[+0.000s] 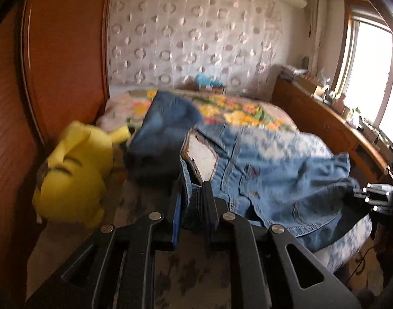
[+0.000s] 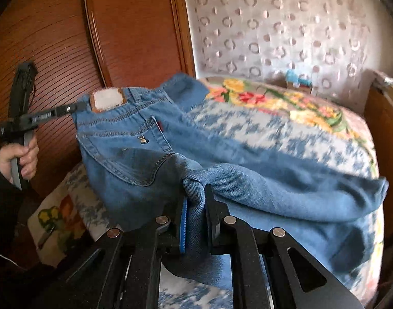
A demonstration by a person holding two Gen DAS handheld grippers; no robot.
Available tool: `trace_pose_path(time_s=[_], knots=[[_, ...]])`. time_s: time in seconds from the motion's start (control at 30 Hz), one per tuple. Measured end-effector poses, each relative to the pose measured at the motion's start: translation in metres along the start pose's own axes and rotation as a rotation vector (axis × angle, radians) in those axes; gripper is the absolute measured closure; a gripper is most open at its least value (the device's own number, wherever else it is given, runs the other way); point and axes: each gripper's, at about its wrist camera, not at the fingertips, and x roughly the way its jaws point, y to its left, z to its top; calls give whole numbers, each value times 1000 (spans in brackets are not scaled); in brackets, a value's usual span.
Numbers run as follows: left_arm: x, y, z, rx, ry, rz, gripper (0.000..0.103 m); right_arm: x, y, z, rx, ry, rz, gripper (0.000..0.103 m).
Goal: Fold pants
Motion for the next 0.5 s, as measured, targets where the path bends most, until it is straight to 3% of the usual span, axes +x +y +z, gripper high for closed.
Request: trace_pose_path(time_s=[0.13, 0.2, 0.27, 0.43, 0.5], knots=[[9, 2, -25, -18, 58, 12, 87, 9, -8, -12, 17, 42, 13, 80], [11, 3, -34, -21, 76, 17, 87, 10, -10, -17, 22, 58, 9, 70], [10, 6, -38, -23, 87, 15, 84, 8, -14, -18, 29, 64, 4, 68], [2, 13, -35, -29, 59, 18, 56, -6, -17, -20, 61, 45, -38, 63], [-2, 11, -31, -17, 40, 11, 56, -15, -21, -20, 81, 28, -66, 63]])
